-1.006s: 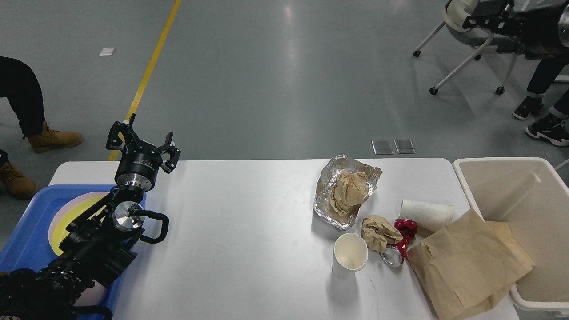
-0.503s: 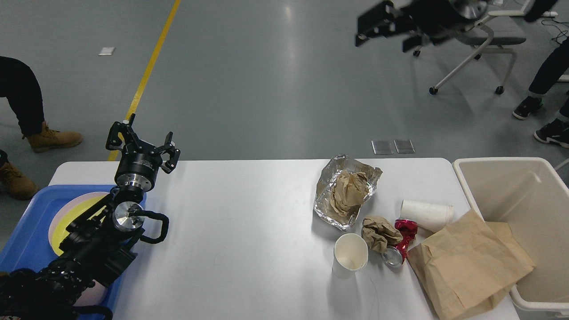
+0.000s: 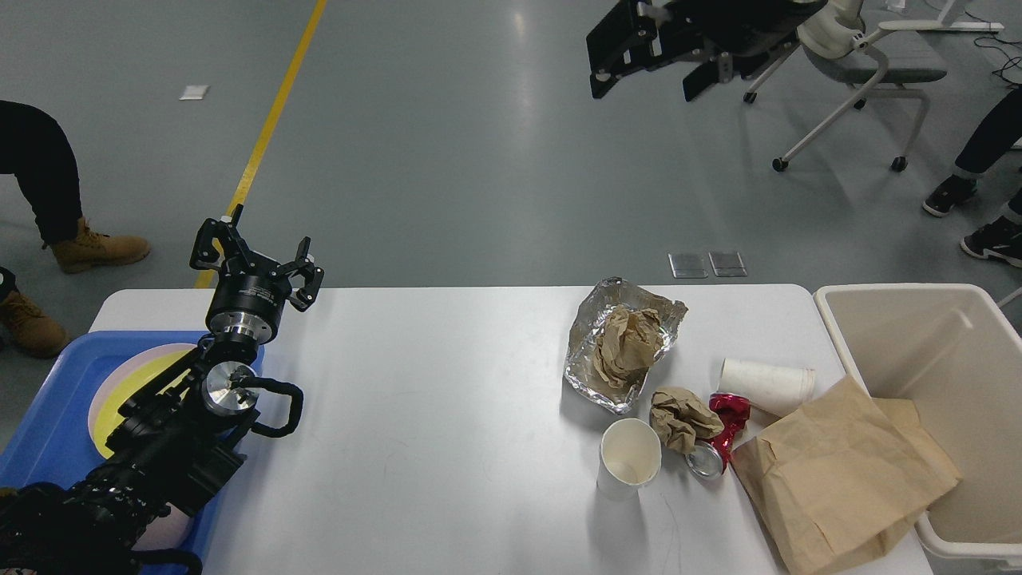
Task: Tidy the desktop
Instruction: 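Bring the right gripper back down toward the brown paper bag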
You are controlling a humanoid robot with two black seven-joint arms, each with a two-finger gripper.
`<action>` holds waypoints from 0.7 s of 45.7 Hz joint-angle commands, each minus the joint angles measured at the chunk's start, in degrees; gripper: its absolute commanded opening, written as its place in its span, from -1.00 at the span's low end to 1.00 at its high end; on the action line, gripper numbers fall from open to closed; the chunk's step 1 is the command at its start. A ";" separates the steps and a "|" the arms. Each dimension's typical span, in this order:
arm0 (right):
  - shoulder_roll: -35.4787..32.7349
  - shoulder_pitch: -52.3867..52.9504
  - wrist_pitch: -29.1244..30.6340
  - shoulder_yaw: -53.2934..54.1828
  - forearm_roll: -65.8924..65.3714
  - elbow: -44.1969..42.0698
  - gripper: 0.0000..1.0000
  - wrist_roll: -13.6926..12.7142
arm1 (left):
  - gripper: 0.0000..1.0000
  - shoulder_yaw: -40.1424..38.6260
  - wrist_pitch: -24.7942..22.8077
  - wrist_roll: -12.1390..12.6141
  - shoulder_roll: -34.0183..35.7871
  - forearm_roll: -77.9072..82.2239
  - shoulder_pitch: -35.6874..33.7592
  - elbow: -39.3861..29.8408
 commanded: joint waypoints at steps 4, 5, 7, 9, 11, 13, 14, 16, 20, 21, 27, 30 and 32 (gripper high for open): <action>-0.46 0.37 4.21 -3.34 -2.17 0.42 1.00 -0.02 | 0.92 -0.03 -0.01 0.00 0.00 0.00 0.01 0.00; -0.11 0.54 4.21 -4.40 -3.22 0.51 1.00 -0.02 | 0.92 -0.03 0.07 0.00 0.00 0.00 0.01 0.00; 0.34 0.63 4.21 -5.64 -5.33 0.68 1.00 -0.11 | 0.92 -0.03 -0.01 0.00 0.00 0.00 0.01 0.00; 0.34 0.63 4.21 -6.34 -7.18 1.03 1.00 -0.11 | 0.92 -0.03 -0.01 0.00 0.00 0.00 0.01 0.00; 0.25 0.63 4.21 -6.70 -8.50 1.91 1.00 -0.11 | 0.92 -0.03 -0.01 0.00 0.00 0.00 0.01 0.00; 0.25 0.63 4.21 -6.87 -9.64 3.31 1.00 -0.11 | 0.92 -0.03 0.07 0.00 0.00 0.00 0.01 0.00; 0.25 0.63 4.21 -6.87 -10.00 4.02 1.00 -0.11 | 0.92 -0.03 0.07 0.00 0.00 0.00 0.01 0.00; 0.34 0.63 4.21 -6.96 -10.53 5.51 1.00 -0.11 | 0.92 -0.03 -0.01 0.00 0.00 0.00 0.01 0.00; 0.34 0.55 4.21 -6.96 -10.70 8.24 1.00 -0.02 | 0.92 -0.03 -0.01 0.00 0.00 0.00 0.01 0.00; 0.25 0.55 4.21 -6.96 -10.70 8.50 1.00 -0.02 | 0.92 -0.03 -0.01 0.00 0.00 0.00 0.01 0.00; -0.36 -0.16 4.21 -8.36 -10.70 8.24 1.00 -0.11 | 0.92 -0.03 -0.01 0.00 0.00 0.00 0.01 0.00; -0.45 -0.51 4.21 -8.72 -10.79 8.24 1.00 -0.11 | 0.92 -0.03 -0.01 0.00 0.00 0.00 -0.08 0.00; -0.37 -0.77 4.21 -9.42 -11.05 8.24 1.00 -0.11 | 0.92 -0.03 -0.01 0.00 0.00 0.00 0.01 0.00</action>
